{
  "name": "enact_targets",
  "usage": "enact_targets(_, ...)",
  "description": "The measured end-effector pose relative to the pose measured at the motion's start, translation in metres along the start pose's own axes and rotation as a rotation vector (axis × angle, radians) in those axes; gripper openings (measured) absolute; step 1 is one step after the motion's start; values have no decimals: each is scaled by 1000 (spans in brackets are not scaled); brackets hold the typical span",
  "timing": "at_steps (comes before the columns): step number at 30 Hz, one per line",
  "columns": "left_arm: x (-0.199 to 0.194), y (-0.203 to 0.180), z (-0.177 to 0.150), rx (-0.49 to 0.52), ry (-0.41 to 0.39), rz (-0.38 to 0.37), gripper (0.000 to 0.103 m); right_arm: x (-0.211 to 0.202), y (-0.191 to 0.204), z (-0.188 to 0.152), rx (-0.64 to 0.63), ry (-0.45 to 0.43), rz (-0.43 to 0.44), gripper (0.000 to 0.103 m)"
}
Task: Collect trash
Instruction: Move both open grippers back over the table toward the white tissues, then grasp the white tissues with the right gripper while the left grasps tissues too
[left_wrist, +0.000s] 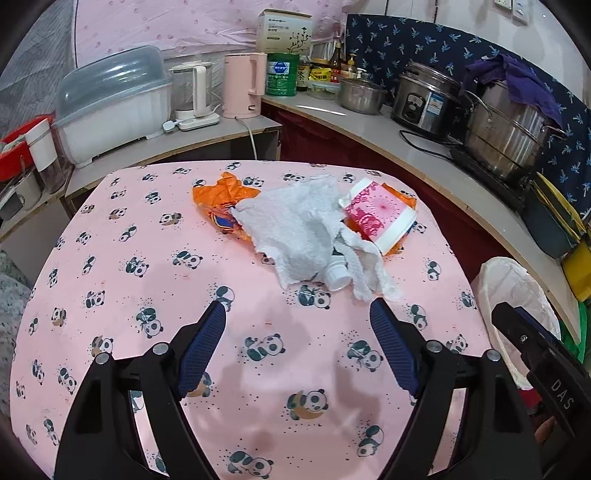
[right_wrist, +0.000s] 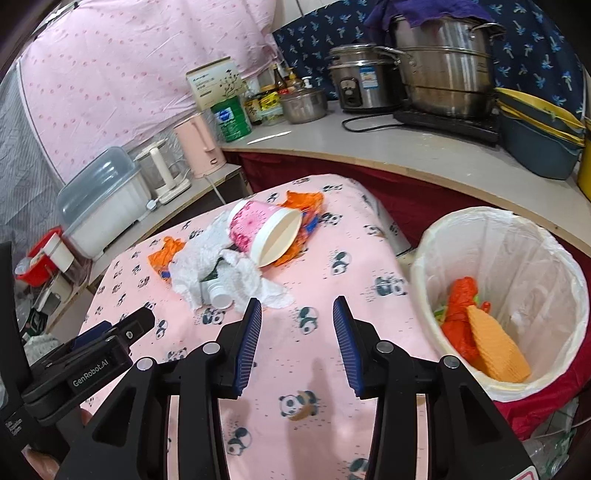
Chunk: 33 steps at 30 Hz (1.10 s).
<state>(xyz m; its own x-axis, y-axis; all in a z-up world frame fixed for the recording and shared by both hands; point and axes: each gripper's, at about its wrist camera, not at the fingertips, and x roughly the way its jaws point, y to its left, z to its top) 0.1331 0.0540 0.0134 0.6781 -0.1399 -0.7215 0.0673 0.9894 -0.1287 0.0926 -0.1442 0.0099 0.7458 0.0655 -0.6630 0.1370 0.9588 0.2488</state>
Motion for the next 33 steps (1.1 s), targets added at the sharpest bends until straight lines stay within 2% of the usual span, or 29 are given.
enact_targets(9,22,27,8,-31,37,16,80,44,32,4,-49,54,25,40)
enact_targets(16,44,33,20,-46,55,7,83,86,47,10,-55,100,42,40)
enact_targets(23,65,38,31,-54,67,2,83,123,52,18,-19,137,69,40)
enact_targets(33,86,43,40,-70,83,-4,83,156,48,22,0,168,59,39)
